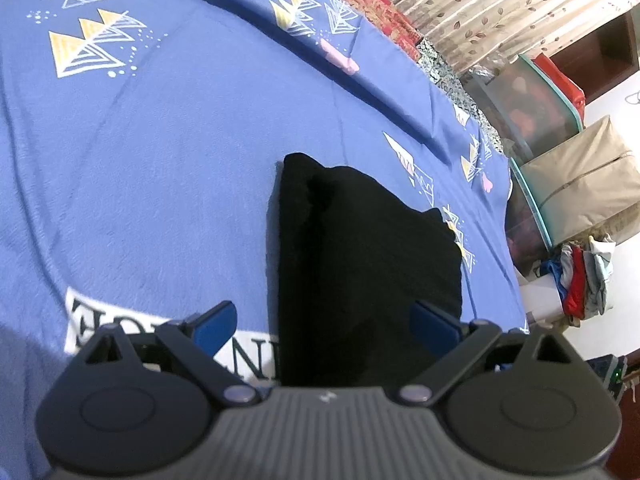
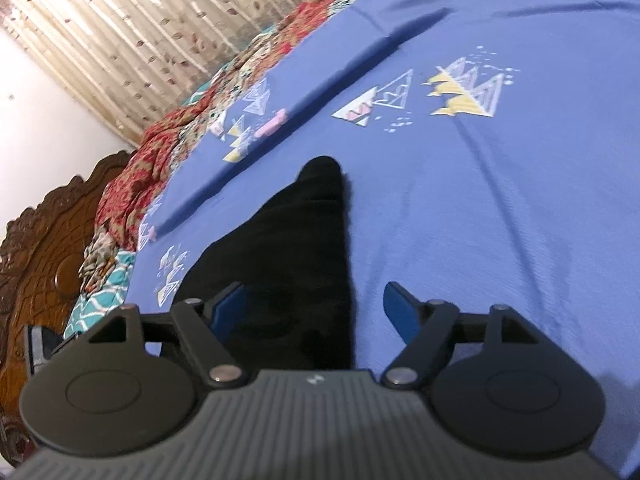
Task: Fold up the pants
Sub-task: 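Press the folded black pants bundle flat with both grippers open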
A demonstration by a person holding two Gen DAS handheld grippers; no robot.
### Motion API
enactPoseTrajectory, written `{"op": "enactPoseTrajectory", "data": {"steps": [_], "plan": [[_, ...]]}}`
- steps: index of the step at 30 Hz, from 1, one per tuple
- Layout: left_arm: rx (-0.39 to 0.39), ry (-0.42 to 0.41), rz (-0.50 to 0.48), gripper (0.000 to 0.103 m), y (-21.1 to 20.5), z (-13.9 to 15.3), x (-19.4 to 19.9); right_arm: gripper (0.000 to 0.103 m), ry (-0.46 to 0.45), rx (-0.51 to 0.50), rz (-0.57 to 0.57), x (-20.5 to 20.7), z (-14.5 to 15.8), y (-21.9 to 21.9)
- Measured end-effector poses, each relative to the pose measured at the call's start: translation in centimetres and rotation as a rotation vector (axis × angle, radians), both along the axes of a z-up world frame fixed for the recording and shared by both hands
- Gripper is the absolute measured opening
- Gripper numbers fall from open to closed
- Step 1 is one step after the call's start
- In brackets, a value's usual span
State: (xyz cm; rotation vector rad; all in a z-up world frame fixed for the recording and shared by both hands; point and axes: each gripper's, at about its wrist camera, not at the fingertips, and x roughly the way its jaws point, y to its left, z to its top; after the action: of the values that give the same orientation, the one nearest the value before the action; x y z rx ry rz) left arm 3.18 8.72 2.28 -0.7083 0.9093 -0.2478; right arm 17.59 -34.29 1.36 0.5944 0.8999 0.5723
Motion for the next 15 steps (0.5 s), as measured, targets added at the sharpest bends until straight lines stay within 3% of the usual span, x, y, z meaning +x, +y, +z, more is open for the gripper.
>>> {"op": "enactPoseTrajectory", "data": {"steps": [3,12,13,14,15], "plan": [[-0.018,0.012,-0.008,0.103,-0.1,-0.8,1.0,0.079,0.005,-0.002,0.03,0.8,-0.3,0.8],[-0.1,0.032,-0.059,0.101,-1.9,-3.5,4.1,0.08,0.042,0.01,0.139,4.5,-2.5,3.6],[-0.118,0.023,-0.069,0.098,-2.3,-3.6,4.4,0.08,0.06,0.023,0.154,5.1,-3.1,4.0],[-0.133,0.022,-0.09,0.077,-2.8,-3.8,4.7,0.08,0.089,0.05,0.168,5.6,-3.9,4.3],[-0.113,0.027,-0.094,0.068,-3.3,-3.8,4.9,0.065,0.116,0.092,0.179,6.0,-4.5,4.7]]}}
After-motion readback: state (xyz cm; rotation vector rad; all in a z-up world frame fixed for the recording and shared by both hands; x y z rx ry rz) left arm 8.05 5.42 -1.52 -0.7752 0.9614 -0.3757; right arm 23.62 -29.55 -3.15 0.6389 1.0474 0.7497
